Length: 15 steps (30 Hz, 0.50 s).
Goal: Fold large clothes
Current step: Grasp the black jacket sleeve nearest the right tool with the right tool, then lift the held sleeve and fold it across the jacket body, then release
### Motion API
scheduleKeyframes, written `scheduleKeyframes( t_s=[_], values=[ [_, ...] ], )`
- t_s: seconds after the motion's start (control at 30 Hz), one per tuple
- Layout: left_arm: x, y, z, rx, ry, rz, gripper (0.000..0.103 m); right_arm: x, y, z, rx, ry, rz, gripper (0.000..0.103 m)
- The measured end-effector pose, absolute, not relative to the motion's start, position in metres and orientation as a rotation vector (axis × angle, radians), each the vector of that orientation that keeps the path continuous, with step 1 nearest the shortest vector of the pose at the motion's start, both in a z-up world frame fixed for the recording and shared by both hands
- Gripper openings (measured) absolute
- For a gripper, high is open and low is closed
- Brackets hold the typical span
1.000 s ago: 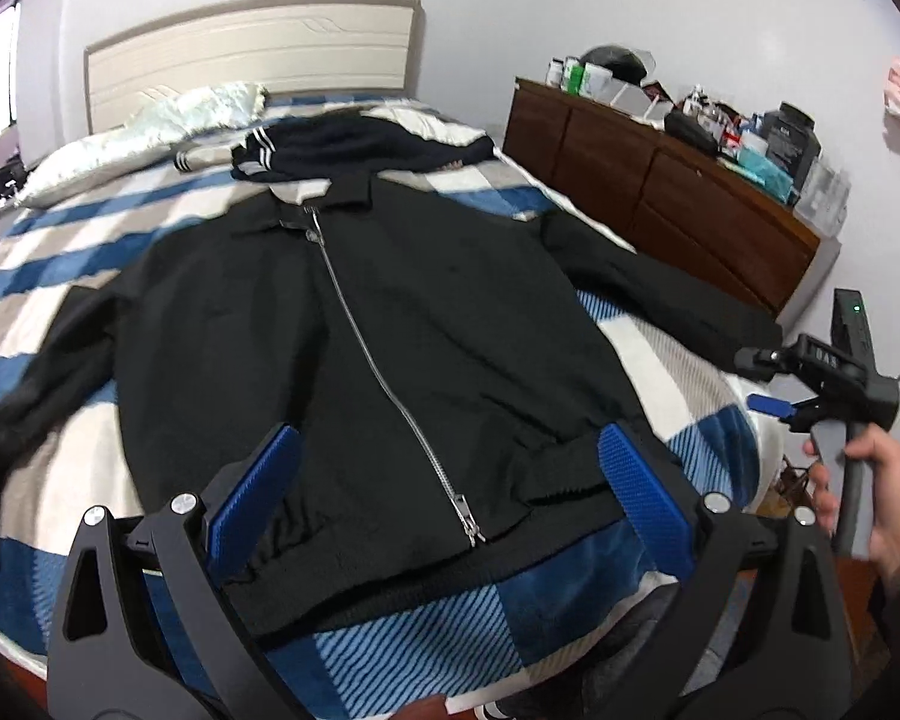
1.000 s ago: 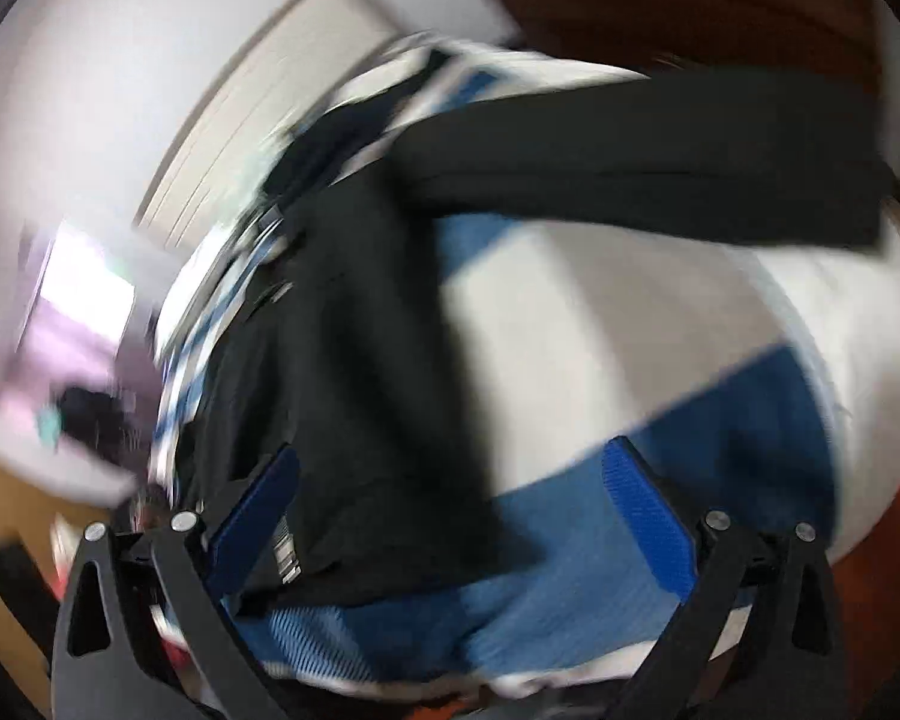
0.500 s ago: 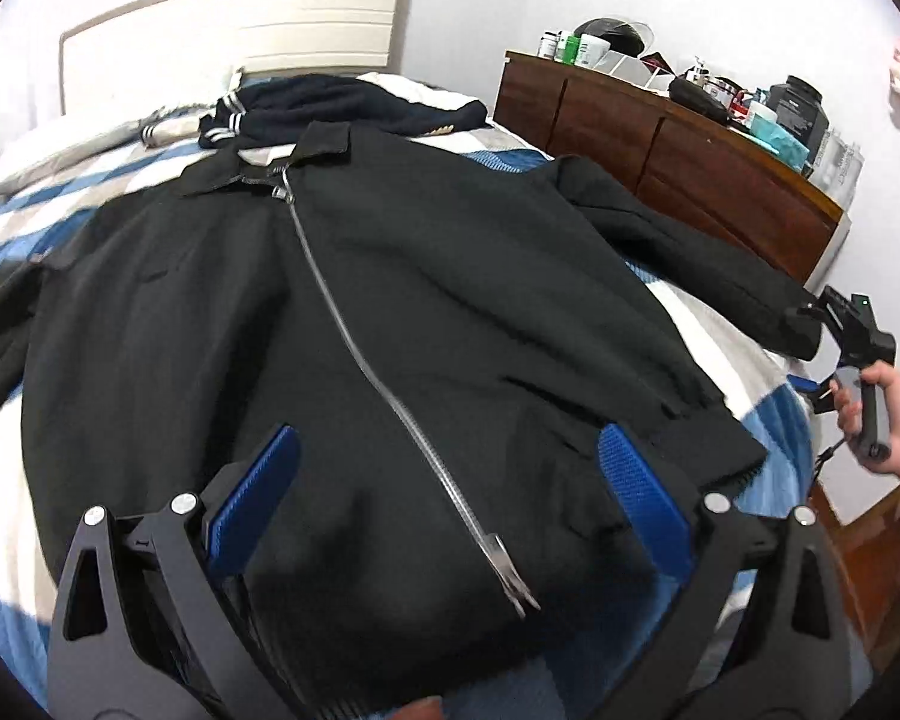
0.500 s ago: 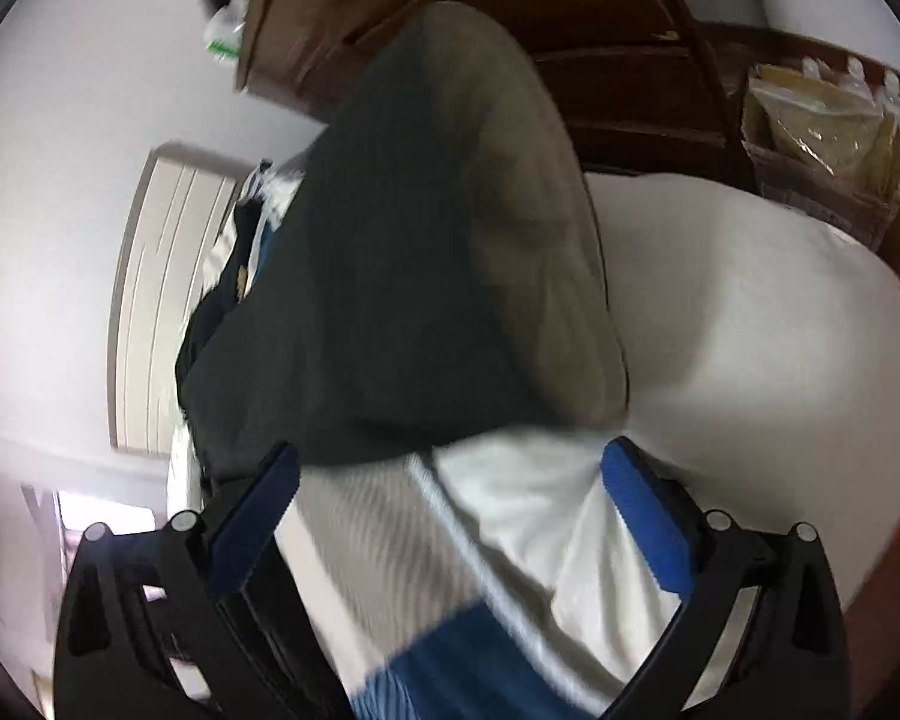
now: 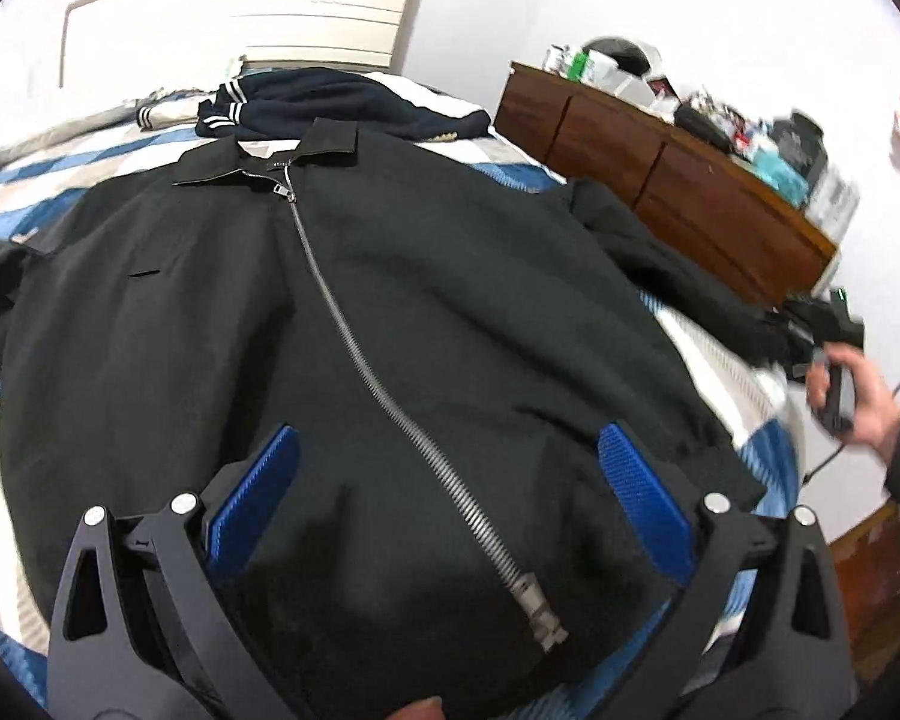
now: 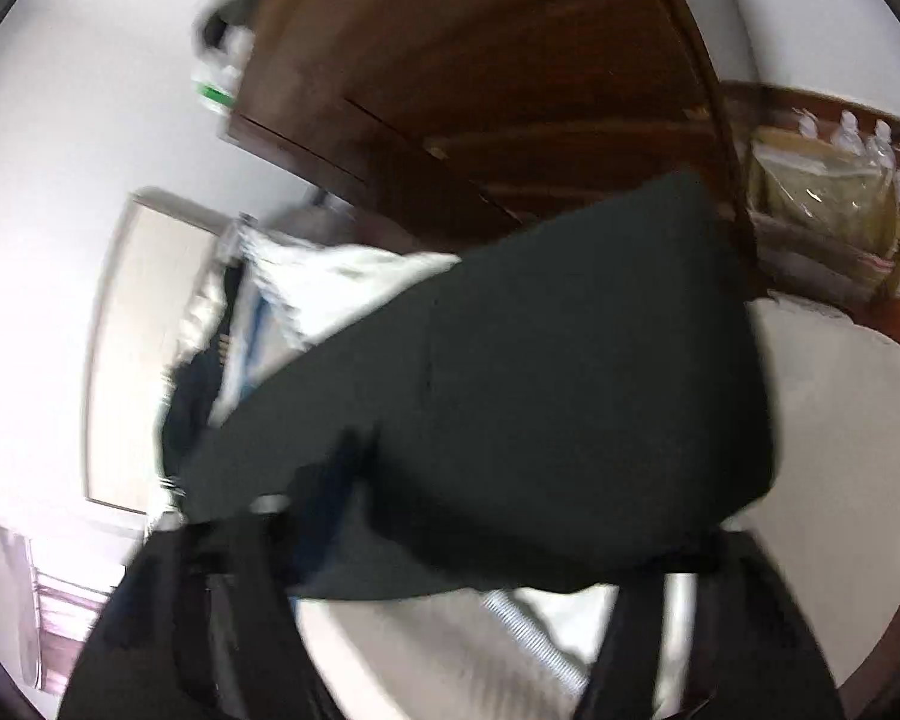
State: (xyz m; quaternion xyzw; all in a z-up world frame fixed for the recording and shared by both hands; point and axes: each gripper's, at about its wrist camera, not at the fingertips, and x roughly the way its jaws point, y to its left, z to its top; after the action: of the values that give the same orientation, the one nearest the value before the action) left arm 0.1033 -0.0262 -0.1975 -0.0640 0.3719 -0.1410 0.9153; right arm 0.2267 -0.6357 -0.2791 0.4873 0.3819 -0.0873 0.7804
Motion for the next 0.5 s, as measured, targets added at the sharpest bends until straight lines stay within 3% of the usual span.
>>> scheduleKeyframes(
  t_s=[0.07, 0.17, 0.3, 0.5],
  values=[
    [0.095, -0.021, -0.2, -0.086, 0.774, -0.299, 0.098, 0.225, -0.64, -0.275, 1.062, 0.805, -0.203, 0.023],
    [0.087, -0.005, -0.203, -0.066, 0.793, -0.307, 0.098, 0.231, -0.63, -0.244, 0.917, 0.796, -0.236, 0.016],
    [0.084, 0.027, -0.219, -0.161, 0.884, -0.367, 0.098, 0.24, -0.586, -0.165, 0.541, 0.721, -0.258, 0.014],
    [0.074, 0.054, -0.222, -0.257, 0.909, -0.416, 0.098, 0.247, -0.493, -0.051, 0.193, 0.568, -0.087, 0.011]
  ],
)
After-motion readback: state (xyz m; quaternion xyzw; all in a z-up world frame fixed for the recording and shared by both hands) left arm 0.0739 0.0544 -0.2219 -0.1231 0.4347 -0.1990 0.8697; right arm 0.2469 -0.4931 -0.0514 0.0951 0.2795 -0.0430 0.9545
